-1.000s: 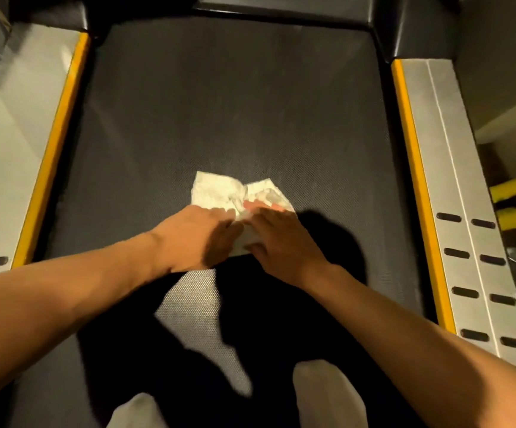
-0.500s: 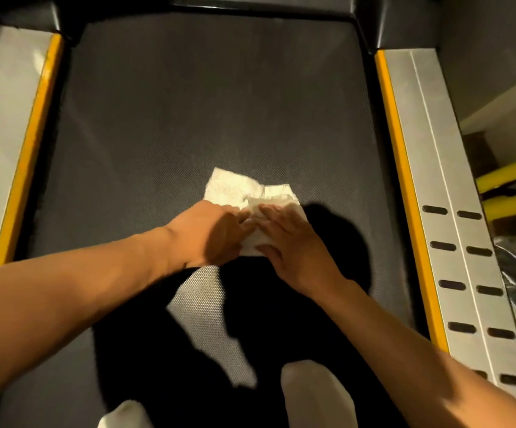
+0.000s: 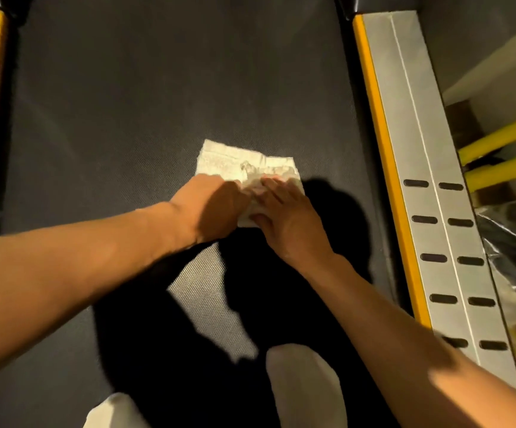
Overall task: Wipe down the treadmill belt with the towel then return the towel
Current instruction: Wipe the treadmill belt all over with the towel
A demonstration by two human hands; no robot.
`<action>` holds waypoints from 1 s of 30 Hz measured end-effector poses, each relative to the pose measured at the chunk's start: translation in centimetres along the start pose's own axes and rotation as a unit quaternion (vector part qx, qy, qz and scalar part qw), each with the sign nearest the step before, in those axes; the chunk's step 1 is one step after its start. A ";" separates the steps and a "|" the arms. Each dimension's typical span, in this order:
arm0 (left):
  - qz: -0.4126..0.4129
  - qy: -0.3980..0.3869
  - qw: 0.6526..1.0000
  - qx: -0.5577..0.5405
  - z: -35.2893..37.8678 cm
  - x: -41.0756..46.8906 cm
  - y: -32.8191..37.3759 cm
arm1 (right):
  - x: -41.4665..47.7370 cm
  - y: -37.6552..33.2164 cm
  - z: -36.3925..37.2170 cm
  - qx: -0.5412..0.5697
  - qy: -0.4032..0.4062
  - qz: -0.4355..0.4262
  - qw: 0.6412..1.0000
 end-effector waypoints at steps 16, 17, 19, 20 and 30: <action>-0.073 0.072 0.992 -0.068 -0.7 1.3 0.9 | 0.6 3.3 -2.3 -0.026 0.029 0.077 0.996; -0.086 0.073 0.989 -0.092 -1.1 2.1 0.3 | 1.7 3.9 -2.2 -0.026 0.024 0.090 0.995; -0.100 0.100 0.977 -0.161 -2.1 4.1 -0.8 | 3.1 5.1 -2.4 -0.033 0.018 0.132 0.990; -0.103 0.114 0.973 -0.171 -2.3 5.2 -0.9 | 3.2 5.6 -2.6 -0.045 0.025 0.149 0.988; -0.006 0.122 0.990 -0.069 -0.3 7.5 2.3 | -0.3 8.2 -4.8 -0.122 0.037 0.156 0.979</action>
Point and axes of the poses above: each hand's wrist, its own x-axis towards the middle knuckle, its own z-axis out of the palm, y = z × x, the point moved 8 cm from there along x, towards the middle knuckle, and after that the axes turned 7 degrees about y, right-handed, at the moved point
